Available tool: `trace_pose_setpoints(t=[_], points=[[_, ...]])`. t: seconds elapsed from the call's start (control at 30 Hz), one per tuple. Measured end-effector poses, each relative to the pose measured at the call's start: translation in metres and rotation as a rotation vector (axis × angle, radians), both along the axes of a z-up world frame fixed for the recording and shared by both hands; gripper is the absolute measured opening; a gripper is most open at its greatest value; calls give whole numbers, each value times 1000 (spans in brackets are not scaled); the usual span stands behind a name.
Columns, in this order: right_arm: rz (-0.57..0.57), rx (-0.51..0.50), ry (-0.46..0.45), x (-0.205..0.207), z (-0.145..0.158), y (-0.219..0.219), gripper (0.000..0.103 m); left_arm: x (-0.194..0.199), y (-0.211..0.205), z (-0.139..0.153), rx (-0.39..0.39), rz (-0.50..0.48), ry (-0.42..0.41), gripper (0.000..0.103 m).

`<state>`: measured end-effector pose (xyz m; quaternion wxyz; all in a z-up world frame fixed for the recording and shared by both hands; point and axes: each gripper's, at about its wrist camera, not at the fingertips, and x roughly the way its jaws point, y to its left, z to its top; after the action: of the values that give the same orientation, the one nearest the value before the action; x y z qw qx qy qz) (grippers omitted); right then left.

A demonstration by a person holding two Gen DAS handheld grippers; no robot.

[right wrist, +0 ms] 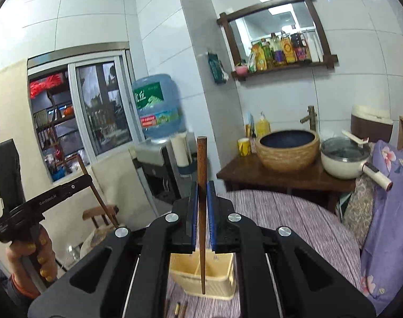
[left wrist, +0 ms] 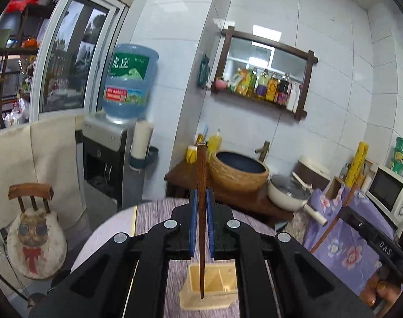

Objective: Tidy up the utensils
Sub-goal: 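Carry the left tool's chopstick upright into the cream holder while the right tool lowers its chopstick in, then open both tools to release the chopsticks into the holder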

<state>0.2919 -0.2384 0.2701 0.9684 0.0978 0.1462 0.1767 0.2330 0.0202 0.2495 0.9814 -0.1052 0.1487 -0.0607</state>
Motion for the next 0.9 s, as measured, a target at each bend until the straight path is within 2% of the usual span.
trace_pose_setpoints(t=[0.1, 0.2, 0.43, 0.6, 0.9], points=[[-36, -11, -12, 17, 1, 14, 8, 15, -9, -6, -1, 6, -9, 8], [-62, -34, -2, 32, -14, 26, 8, 27, -16, -24, 5, 16, -3, 8], [-74, -61, 74, 53, -70, 35, 8, 41, -20, -82, -11, 8, 102, 8], [-72, -79, 115, 58, -102, 39, 8, 44, -23, -110, 2, -9, 159, 8], [-64, -99, 164, 64, -128, 45, 8, 49, -31, -145, 25, -31, 236, 8]])
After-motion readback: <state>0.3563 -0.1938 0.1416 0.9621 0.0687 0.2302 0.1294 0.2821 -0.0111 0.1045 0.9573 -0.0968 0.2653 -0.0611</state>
